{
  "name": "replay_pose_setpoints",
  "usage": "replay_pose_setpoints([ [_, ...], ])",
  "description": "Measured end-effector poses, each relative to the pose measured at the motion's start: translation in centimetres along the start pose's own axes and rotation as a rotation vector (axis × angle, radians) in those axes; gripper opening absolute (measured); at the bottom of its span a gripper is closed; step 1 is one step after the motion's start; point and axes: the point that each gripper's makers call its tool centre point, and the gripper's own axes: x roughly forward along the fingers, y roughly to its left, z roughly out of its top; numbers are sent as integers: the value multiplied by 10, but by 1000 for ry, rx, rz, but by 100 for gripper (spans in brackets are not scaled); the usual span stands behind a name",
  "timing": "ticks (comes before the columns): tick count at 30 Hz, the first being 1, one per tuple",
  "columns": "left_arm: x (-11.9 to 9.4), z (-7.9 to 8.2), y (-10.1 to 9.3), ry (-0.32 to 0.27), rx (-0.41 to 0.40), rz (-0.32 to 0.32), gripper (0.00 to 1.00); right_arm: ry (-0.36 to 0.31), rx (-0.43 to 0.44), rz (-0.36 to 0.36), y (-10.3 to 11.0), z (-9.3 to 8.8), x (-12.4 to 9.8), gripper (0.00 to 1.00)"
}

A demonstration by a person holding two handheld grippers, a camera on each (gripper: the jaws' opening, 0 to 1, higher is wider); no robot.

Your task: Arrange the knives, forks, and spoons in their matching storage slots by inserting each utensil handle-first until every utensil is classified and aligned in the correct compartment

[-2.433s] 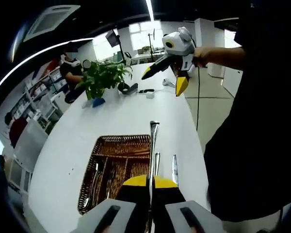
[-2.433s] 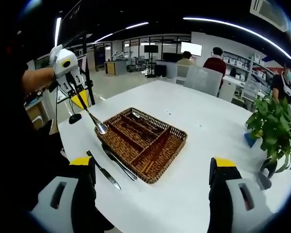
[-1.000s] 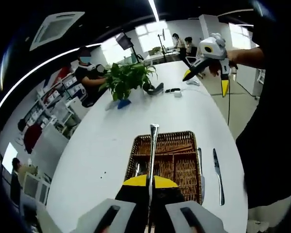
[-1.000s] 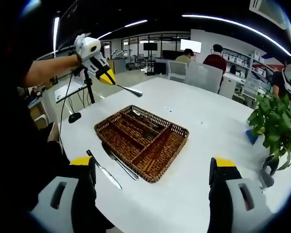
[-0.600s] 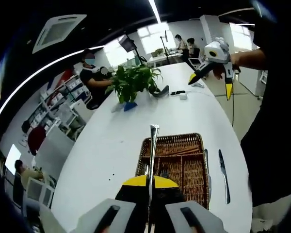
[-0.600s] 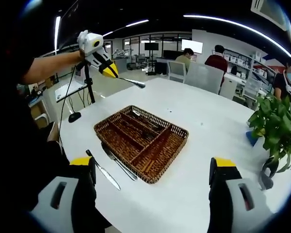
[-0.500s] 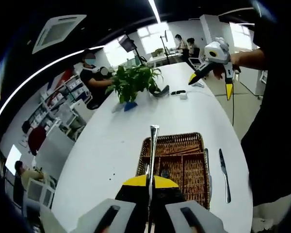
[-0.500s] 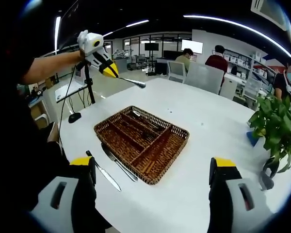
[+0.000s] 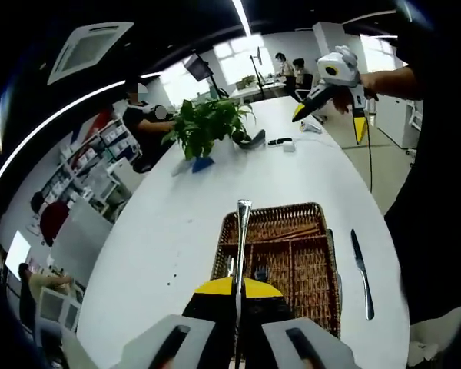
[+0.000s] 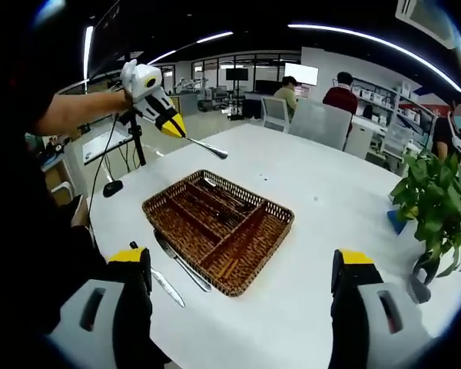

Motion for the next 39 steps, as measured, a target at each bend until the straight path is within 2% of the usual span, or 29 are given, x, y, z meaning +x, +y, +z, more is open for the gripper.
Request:
replay_pose_setpoints([
  [2, 8, -7, -1, 18, 10, -8, 0, 0, 12, -7, -2, -2, 0, 99],
  [3, 11, -6, -2, 6, 26, -5, 0, 0, 20, -8, -3, -3, 1, 99],
  [4, 15, -7, -5, 5, -10, -22, 0, 1, 24, -9, -4, -5, 2, 99],
  [9, 32, -18, -9, 12, -4, -42, 0, 20, 34, -10, -4, -13, 3, 99],
  [10, 41, -27, -15, 26, -39, -69, 0, 20, 37, -8, -4, -13, 3, 99],
  [12, 49, -34, -16, 28, -35, -62, 0, 28, 37, -12, -5, -16, 1, 99],
  [15, 59, -47, -26, 49, -82, -81, 0, 41, 46, -20, -10, -22, -3, 99],
  [18, 66, -56, -32, 62, -94, -88, 0, 55, 45, -21, -11, -25, -3, 99],
  [21, 69, -66, -32, 88, -93, -81, 0, 53, 47, -20, -12, -24, -3, 99],
  [27, 67, -75, -37, 106, -124, -106, 0, 52, 39, -16, -11, -21, -2, 99],
  [32, 65, -80, -38, 110, -119, -92, 0, 52, 41, -17, -10, -22, -1, 99],
  [33, 64, -80, -34, 103, -105, -65, 3, 50, 42, -16, -9, -21, -1, 99],
  [36, 61, -73, -24, 41, -121, 10, 35, 46, 39, -15, -7, -19, -1, 99],
  [37, 55, -68, -23, 5, -123, 36, 41, 44, 37, -13, -6, -17, -1, 99],
  [38, 52, -70, -20, 9, -151, 61, 50, 42, 35, -13, -5, -16, -1, 99],
  [39, 49, -71, -19, 12, -174, 78, 68, 41, 33, -13, -5, -16, -1, 99],
])
